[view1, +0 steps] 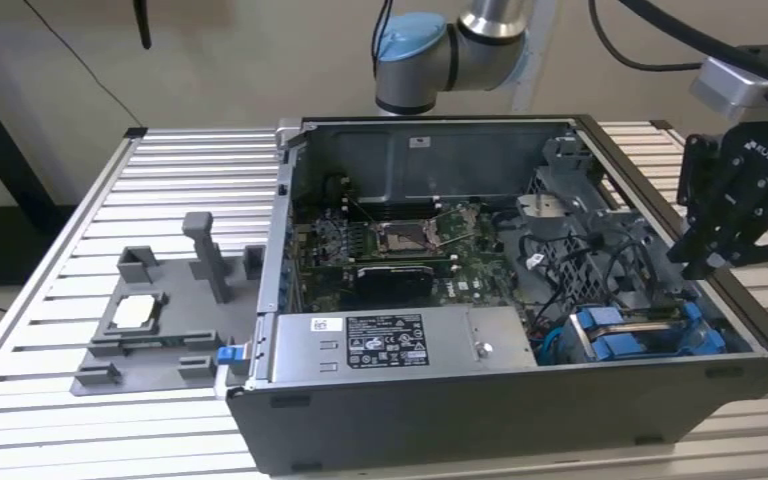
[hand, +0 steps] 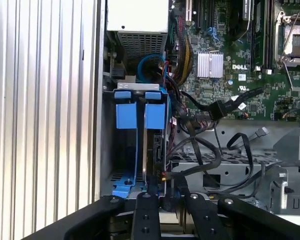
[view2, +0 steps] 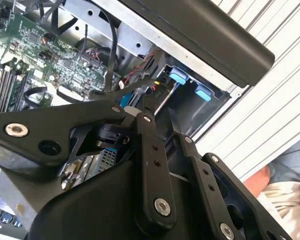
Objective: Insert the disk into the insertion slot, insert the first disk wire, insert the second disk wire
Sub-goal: 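Insert the second disk wire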
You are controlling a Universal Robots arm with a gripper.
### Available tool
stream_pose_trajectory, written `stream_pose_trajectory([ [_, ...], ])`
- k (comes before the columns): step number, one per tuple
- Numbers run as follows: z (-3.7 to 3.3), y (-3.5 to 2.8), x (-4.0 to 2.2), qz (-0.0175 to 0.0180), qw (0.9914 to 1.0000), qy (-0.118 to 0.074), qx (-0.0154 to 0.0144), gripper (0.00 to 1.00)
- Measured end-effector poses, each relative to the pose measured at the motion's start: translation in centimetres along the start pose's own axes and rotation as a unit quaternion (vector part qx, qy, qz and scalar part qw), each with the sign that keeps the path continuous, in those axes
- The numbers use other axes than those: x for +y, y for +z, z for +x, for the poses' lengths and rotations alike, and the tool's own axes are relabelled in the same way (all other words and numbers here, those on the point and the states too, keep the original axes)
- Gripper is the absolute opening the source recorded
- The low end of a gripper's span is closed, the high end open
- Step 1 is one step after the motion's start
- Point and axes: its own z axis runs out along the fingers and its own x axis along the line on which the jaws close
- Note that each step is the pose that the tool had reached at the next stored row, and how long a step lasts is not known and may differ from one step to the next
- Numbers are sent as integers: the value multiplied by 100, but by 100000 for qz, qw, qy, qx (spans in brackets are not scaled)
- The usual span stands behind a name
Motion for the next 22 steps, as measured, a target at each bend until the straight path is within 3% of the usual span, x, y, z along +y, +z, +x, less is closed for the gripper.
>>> stream_pose_trajectory([
  [16,-347,8,-5,11,99999,493,-28,27],
  [22,-392,10,8,14,99998,612,15,27],
])
